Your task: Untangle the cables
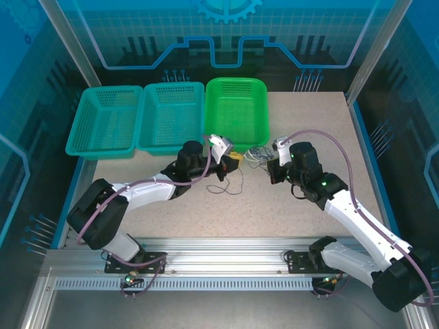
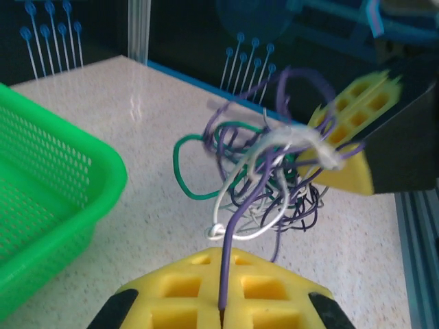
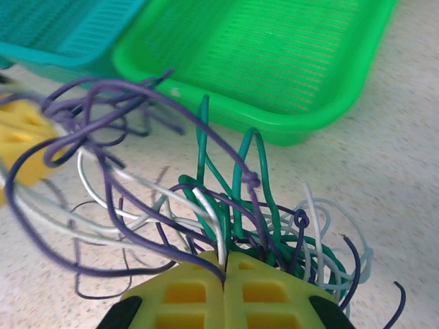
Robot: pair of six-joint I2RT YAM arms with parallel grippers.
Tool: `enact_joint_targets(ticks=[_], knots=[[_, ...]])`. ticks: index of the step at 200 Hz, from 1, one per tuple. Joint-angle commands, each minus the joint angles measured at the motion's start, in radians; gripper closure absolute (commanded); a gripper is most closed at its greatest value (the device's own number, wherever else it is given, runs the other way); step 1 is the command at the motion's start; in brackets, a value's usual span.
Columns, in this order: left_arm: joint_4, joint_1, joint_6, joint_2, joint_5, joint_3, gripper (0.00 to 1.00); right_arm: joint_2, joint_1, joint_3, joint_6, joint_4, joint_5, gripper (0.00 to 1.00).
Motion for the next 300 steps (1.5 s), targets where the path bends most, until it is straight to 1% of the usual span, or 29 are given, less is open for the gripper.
enact_joint_targets(ticks=[1, 18, 36, 54, 72, 87, 117, 142, 158, 176, 194, 215, 226, 236, 255, 265, 279, 300], knots=[[0.052, -0.005, -0.008, -0.085, -0.058, -0.038, 1.00, 0.013, -0.044, -0.001, 0.112, -0.049, 0.184, 1.00], [-0.015, -0.005, 0.008, -0.155, -0.110, -0.062, 1.00, 0.027, -0.118, -0.033, 0.206, -0.072, 0.239, 1.00], [-0.114, 0.002, 0.009, -0.237, -0.194, -0.067, 1.00, 0.035, -0.229, -0.076, 0.280, -0.070, 0.223, 1.00], [-0.190, 0.032, -0.039, -0.322, -0.260, -0.062, 1.00, 0.038, -0.323, -0.129, 0.321, -0.044, 0.200, 0.99], [-0.211, 0.088, -0.126, -0.391, -0.271, -0.070, 1.00, 0.044, -0.389, -0.168, 0.336, -0.018, 0.178, 0.99], [-0.229, 0.122, -0.188, -0.428, -0.270, -0.063, 1.00, 0.057, -0.438, -0.187, 0.353, -0.004, 0.133, 1.00], [-0.295, 0.145, -0.215, -0.476, -0.272, -0.007, 1.00, 0.080, -0.534, -0.222, 0.396, 0.031, -0.004, 1.00], [-0.400, 0.176, -0.208, -0.468, -0.302, 0.112, 1.00, 0.057, -0.529, -0.233, 0.397, 0.056, -0.083, 1.00], [-0.457, 0.219, -0.204, -0.432, -0.303, 0.222, 1.00, 0.030, -0.510, -0.223, 0.393, 0.049, -0.121, 0.99], [-0.485, 0.258, -0.163, -0.386, -0.317, 0.349, 1.00, -0.009, -0.470, -0.205, 0.382, 0.012, -0.096, 0.97], [-0.527, 0.306, -0.132, -0.325, -0.341, 0.494, 1.00, -0.047, -0.435, -0.196, 0.376, -0.004, -0.081, 0.99], [-0.538, 0.385, -0.128, -0.260, -0.353, 0.640, 1.00, -0.067, -0.411, -0.190, 0.364, -0.009, -0.088, 0.99], [-0.542, 0.444, -0.148, -0.238, -0.352, 0.699, 1.00, -0.057, -0.407, -0.193, 0.360, -0.016, -0.062, 0.99], [-0.542, 0.494, -0.164, -0.221, -0.352, 0.742, 1.00, -0.040, -0.417, -0.196, 0.370, -0.033, -0.033, 1.00], [-0.579, 0.593, -0.210, -0.184, -0.346, 0.824, 1.00, -0.014, -0.454, -0.219, 0.398, -0.030, -0.044, 1.00], [-0.595, 0.631, -0.235, -0.169, -0.338, 0.850, 1.00, -0.005, -0.475, -0.235, 0.418, -0.015, -0.059, 1.00], [-0.589, 0.658, -0.247, -0.164, -0.314, 0.853, 1.00, 0.010, -0.503, -0.253, 0.449, 0.004, -0.058, 1.00], [-0.605, 0.678, -0.214, -0.156, -0.338, 0.858, 1.00, 0.029, -0.521, -0.272, 0.479, 0.026, -0.047, 1.00]])
